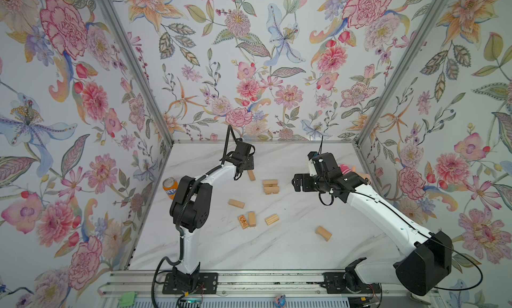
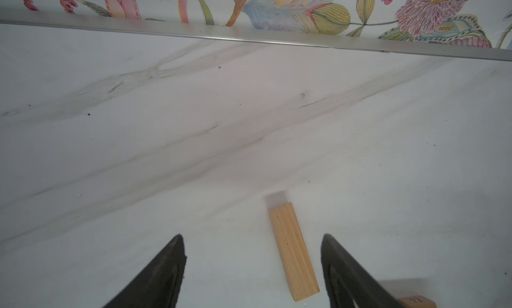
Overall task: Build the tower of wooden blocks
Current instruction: 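Move the left gripper forward over the loose wooden block beyond the structure, then lower the left gripper and close it on the wooden block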
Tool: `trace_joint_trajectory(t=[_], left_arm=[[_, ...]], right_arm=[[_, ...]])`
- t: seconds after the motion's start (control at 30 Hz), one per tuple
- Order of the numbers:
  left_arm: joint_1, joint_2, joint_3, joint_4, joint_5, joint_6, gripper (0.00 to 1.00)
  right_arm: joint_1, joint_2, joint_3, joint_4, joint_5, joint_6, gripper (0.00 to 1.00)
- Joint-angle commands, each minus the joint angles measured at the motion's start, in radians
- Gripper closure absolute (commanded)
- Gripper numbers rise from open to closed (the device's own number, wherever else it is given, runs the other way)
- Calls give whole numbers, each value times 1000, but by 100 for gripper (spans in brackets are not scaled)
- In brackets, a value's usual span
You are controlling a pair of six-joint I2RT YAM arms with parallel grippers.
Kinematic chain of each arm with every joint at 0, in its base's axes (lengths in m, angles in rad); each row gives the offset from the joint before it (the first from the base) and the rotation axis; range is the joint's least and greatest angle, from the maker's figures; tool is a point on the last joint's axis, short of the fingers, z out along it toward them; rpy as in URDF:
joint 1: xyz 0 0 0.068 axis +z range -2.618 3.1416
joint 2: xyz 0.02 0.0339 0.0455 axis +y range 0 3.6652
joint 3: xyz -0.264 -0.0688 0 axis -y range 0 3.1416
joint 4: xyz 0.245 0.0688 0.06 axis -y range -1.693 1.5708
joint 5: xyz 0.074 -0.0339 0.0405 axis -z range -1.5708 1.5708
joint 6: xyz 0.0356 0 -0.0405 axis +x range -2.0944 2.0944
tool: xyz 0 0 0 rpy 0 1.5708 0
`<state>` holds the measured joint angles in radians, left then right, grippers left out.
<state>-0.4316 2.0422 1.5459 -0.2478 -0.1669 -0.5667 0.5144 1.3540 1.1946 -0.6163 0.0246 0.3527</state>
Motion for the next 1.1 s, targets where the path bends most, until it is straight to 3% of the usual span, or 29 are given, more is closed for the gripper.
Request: trace_joint_trajectory(t=[0.0,0.4,1.07], left_arm=[[-7,31,4,-66,-47,-29,22],[-78,145,103,-123,-144,-131,25],[-103,293,264,-222,-166,-186,32]], right_arm=[[-7,-29,-25,-8,-10,-17,1],[-20,-13,-51,29,-30,-26,1],[-118,-91,-125,34,-83,-55,1]])
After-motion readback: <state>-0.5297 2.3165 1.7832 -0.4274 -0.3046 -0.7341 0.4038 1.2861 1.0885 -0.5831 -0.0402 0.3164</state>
